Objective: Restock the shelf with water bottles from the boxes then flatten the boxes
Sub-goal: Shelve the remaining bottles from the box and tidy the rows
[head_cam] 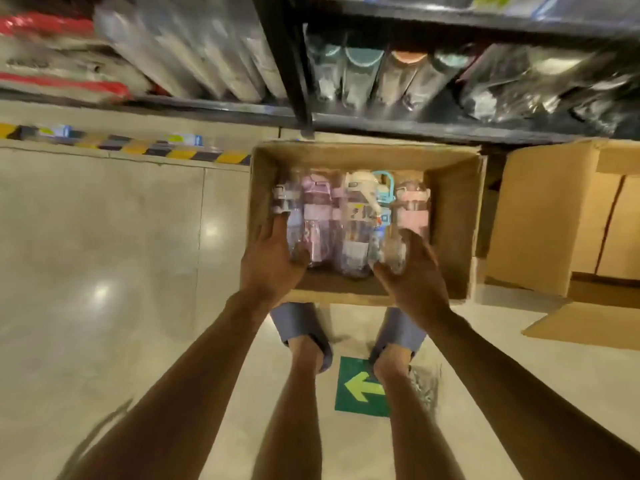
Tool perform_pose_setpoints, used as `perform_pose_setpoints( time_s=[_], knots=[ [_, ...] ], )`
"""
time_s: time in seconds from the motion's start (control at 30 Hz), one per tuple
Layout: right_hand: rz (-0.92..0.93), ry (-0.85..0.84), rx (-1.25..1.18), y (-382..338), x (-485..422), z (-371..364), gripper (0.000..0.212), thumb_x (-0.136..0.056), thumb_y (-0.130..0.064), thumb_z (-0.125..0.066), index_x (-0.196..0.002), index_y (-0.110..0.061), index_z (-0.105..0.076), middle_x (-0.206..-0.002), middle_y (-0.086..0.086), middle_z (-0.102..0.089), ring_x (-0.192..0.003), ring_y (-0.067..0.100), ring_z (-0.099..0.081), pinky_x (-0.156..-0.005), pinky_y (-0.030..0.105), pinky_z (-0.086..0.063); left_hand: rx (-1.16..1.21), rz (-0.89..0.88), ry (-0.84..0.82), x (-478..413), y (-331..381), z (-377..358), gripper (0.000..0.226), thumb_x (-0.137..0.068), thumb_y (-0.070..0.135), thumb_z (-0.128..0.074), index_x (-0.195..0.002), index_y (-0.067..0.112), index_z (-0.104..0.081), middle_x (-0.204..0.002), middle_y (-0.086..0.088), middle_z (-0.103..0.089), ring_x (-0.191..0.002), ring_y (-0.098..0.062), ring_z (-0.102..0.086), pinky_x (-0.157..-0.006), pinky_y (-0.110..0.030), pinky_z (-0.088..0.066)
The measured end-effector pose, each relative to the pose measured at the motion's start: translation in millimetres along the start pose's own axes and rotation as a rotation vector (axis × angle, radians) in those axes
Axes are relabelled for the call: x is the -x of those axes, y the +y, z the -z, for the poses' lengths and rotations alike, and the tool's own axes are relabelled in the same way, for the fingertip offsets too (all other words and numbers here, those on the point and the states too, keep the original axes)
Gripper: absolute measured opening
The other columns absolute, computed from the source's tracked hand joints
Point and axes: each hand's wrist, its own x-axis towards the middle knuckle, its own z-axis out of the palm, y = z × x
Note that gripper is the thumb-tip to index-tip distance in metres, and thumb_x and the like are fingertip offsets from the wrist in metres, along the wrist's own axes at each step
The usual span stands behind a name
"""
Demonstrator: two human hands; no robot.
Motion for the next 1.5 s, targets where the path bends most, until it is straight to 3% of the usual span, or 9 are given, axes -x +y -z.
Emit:
perform_pose_setpoints(
  time_s=[0.23,0.33,0.47,0.63,0.8,0.93,1.1,1.23,1.5],
  knots=[
    [-0.214,0.040,-0.199,35.3,-99.1,-137.0,0.120,-0.080,-0.048,-0.085,-0.164,-0.021,-0.004,-0.167,0.010,-0.024,-0.153,0.031,-0.027,-0.117,0.029,-0.023,0.126,0.370,-0.219,-79.9,-78.0,-127.6,0.102,-0.086,0.069,-0.062,-0.161,0.022,-0.010,-0.163,-0.013,-0.027,-0.149,-0.038,-0.031,-0.120,-0.053,-0.029],
    [-0.311,0.113,-0.197,38.1,-116.7,-161.3,0.129,-0.078,-0.052,-0.085,-0.164,-0.024,0.007,-0.170,0.012,-0.013,-0.154,0.035,-0.021,-0.121,0.046,-0.027,0.300,0.444,-0.175,-99.0,-91.9,-150.3,0.101,-0.094,0.048,-0.068,-0.163,0.014,-0.003,-0.168,-0.013,-0.017,-0.155,-0.031,-0.019,-0.125,-0.042,-0.019],
    [-0.355,0.122,-0.334,56.6,-128.3,-170.4,0.115,-0.067,-0.045,-0.088,-0.155,-0.031,-0.014,-0.150,0.003,-0.043,-0.135,0.028,-0.049,-0.110,0.049,-0.047,0.379,0.487,-0.145,-111.7,-103.8,-166.7,0.101,-0.093,0.044,-0.070,-0.165,0.017,-0.004,-0.171,-0.012,-0.005,-0.157,-0.031,-0.013,-0.125,-0.042,-0.018],
    [-0.363,0.084,-0.405,79.0,-125.5,-150.8,0.085,-0.079,-0.020,-0.087,-0.146,-0.018,-0.035,-0.116,0.001,-0.066,-0.104,0.020,-0.068,-0.093,0.041,-0.059,0.504,0.519,-0.142,-117.0,-102.9,-167.0,0.084,-0.095,0.028,-0.072,-0.158,0.018,-0.017,-0.158,-0.011,-0.034,-0.142,-0.031,-0.041,-0.110,-0.038,-0.039],
    [-0.297,0.039,-0.443,92.7,-124.3,-129.7,0.049,-0.081,-0.026,-0.085,-0.112,-0.043,-0.051,-0.111,-0.014,-0.068,-0.101,0.006,-0.070,-0.090,0.036,-0.061,0.673,0.587,-0.149,-130.6,-108.8,-169.7,0.080,-0.087,0.017,-0.081,-0.149,0.015,-0.029,-0.130,-0.003,-0.059,-0.105,-0.016,-0.060,-0.085,-0.026,-0.051],
    [-0.325,0.032,-0.561,90.4,-121.1,-118.8,0.052,-0.087,-0.013,-0.080,-0.129,-0.026,-0.053,-0.120,-0.003,-0.067,-0.107,0.013,-0.068,-0.087,0.028,-0.061,0.723,0.595,-0.171,-136.9,-107.8,-170.0,0.066,-0.076,0.017,-0.090,-0.134,0.014,-0.059,-0.120,-0.001,-0.071,-0.084,-0.004,-0.065,-0.062,-0.015,-0.051],
    [-0.359,0.050,-0.718,78.8,-93.1,-93.5,0.055,-0.088,-0.014,-0.081,-0.135,-0.019,-0.053,-0.121,0.000,-0.068,-0.106,0.011,-0.069,-0.074,0.015,-0.058,0.798,0.600,-0.061,-107.9,-85.3,-147.3,0.077,-0.076,0.014,-0.090,-0.138,0.014,-0.044,-0.103,0.008,-0.065,-0.082,-0.001,-0.063,-0.057,-0.011,-0.050],
    [-0.428,0.054,-0.802,51.9,-57.5,-47.3,0.053,-0.078,-0.028,-0.090,-0.124,-0.028,-0.063,-0.115,-0.002,-0.075,-0.108,0.020,-0.073,-0.092,0.044,-0.061,0.860,0.579,0.063,-61.7,-52.6,-92.9,0.076,-0.071,0.017,-0.093,-0.129,0.020,-0.043,-0.112,0.004,-0.067,-0.095,-0.016,-0.069,-0.073,-0.031,-0.060],
    [-0.301,-0.030,-0.739,-45.7,61.1,105.5,0.062,-0.058,-0.061,-0.082,-0.105,-0.022,-0.073,-0.101,-0.003,-0.075,-0.098,0.017,-0.070,-0.086,0.040,-0.053,1.056,0.233,-0.123,79.9,42.4,79.0,0.069,-0.072,0.007,-0.090,-0.133,0.009,-0.060,-0.121,-0.012,-0.073,-0.112,-0.031,-0.071,-0.088,-0.041,-0.061]
  ],
)
